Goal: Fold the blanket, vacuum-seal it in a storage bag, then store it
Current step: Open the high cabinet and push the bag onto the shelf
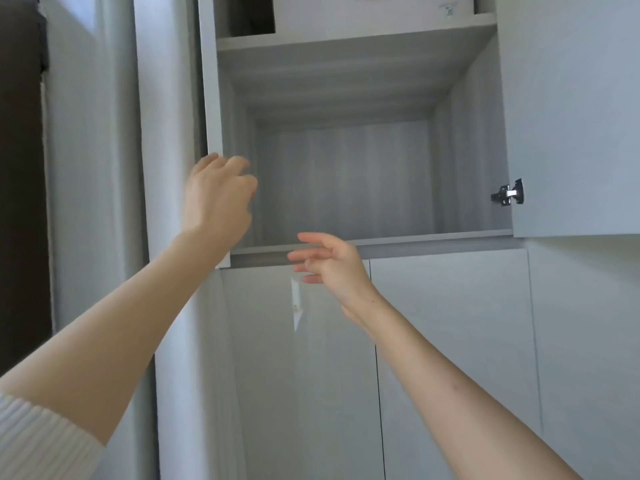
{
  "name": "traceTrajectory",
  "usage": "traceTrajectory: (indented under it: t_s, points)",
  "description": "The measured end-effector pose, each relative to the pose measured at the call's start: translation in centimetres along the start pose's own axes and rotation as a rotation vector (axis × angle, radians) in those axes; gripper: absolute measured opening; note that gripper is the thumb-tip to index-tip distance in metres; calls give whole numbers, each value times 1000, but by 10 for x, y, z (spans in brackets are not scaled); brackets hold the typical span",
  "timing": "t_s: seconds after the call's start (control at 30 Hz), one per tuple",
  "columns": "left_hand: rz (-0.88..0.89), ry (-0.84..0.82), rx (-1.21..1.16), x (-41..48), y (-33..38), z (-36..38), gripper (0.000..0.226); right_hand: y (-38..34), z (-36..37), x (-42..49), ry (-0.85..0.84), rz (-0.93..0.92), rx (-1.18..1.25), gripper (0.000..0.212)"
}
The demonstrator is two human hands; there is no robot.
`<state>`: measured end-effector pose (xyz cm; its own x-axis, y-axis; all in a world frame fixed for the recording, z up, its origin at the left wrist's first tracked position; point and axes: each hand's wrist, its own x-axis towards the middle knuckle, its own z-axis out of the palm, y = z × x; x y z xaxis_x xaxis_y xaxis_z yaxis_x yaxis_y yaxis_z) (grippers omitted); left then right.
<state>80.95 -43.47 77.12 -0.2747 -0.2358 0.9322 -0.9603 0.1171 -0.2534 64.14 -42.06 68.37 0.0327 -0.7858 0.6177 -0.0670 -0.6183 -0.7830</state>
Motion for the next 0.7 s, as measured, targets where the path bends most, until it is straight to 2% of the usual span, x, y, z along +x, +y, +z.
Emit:
traceTrajectory:
  t_s: [0.17, 0.3, 0.4, 0.47, 0.57, 0.7]
  points:
    - [16, 35, -67, 0, 34, -3, 24, -4, -43, -37, 77, 32, -86, 41]
    - [27, 159, -287, -8, 106, -5, 24, -7, -96, -91, 186, 80, -177, 40]
    - [75, 189, -532, -29, 184, -13, 23, -7, -144, -158, 290, 158, -278, 41]
    - [98, 133, -686, -53, 245, -27, 23, -6, -180, -215, 378, 234, -366, 41]
    - [146, -37, -888, -102, 340, -61, 22, -9, -230, -313, 533, 355, -463, 40]
    - [283, -241, -1122, -177, 456, -125, 22, -22, -280, -451, 733, 534, -521, 38]
